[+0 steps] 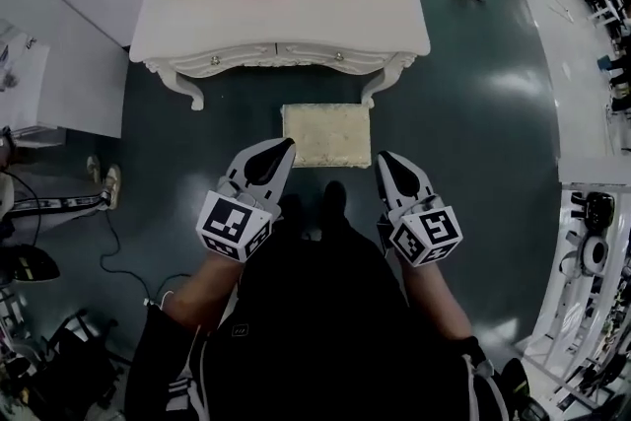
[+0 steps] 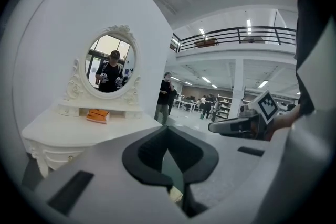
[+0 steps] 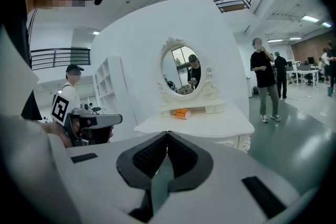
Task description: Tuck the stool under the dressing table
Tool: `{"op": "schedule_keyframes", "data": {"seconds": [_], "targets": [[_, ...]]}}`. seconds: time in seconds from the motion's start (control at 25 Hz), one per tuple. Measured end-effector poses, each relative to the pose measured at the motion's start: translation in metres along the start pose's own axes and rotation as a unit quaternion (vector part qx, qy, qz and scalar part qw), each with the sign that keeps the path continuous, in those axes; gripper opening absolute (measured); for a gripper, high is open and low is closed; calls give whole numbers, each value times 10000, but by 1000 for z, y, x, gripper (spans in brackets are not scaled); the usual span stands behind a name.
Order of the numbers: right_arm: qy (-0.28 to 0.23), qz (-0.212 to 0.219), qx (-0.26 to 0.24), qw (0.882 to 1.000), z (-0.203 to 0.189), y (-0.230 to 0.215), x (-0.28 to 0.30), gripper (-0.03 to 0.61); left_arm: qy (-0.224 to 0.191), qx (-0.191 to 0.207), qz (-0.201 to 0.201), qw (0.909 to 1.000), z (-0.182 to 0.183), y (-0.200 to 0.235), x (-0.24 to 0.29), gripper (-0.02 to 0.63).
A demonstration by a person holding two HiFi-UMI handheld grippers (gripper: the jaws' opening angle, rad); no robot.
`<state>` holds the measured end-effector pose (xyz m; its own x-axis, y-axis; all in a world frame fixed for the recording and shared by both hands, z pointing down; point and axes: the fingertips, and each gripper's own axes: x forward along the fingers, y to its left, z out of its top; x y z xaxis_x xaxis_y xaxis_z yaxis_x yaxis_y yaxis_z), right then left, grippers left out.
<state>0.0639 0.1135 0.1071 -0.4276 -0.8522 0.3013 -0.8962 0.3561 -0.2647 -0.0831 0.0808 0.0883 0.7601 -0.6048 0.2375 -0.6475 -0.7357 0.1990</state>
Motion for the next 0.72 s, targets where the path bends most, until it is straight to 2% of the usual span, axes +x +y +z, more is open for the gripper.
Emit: {"op": "schedule_keyframes", "data": {"seconds": [0.28, 0.44, 0.56, 0.72], "targets": [[150, 543, -149, 9983, 2, -61, 12, 15, 5, -87, 607, 9981, 2, -1, 53, 5], [287, 725, -214, 9967, -5, -92, 11, 15, -2, -147, 723, 9973, 1, -14, 83, 5], [428, 774, -81, 9961, -17, -109, 18, 15, 41, -203, 793, 9966, -2, -21, 99, 5], [646, 838, 2, 9944, -33, -126, 35, 15, 228, -434, 861, 9951, -20, -19, 120, 5]]}}
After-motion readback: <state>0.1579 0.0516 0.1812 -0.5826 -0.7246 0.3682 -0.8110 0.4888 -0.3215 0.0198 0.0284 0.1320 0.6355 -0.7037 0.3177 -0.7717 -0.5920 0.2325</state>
